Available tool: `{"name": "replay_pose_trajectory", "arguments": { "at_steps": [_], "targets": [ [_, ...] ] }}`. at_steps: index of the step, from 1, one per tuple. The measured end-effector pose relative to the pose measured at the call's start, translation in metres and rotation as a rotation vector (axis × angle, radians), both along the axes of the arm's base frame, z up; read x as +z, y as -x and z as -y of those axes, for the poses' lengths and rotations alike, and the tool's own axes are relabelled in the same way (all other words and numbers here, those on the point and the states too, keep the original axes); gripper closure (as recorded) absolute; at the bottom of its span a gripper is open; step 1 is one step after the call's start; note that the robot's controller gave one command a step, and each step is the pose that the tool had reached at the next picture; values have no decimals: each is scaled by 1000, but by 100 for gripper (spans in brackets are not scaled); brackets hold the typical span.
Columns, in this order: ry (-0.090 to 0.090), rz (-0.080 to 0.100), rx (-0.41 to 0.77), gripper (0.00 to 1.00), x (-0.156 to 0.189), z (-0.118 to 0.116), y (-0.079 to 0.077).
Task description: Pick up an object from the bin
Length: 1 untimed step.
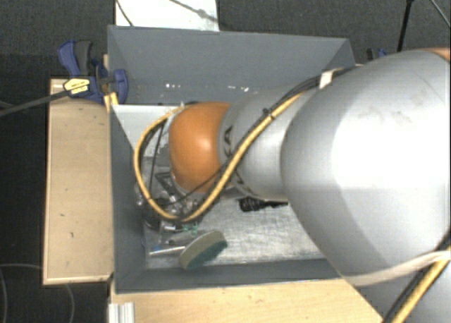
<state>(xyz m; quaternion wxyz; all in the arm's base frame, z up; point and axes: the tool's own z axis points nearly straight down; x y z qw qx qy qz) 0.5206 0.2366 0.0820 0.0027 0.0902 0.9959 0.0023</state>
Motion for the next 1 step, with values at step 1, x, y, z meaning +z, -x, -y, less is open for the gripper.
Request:
{"name": "replay_pose_trajectory", "arguments": {
  "at_steps": [1],
  "targets": [
    [0, 2, -28, 100, 180, 9, 3]
  ]
}}
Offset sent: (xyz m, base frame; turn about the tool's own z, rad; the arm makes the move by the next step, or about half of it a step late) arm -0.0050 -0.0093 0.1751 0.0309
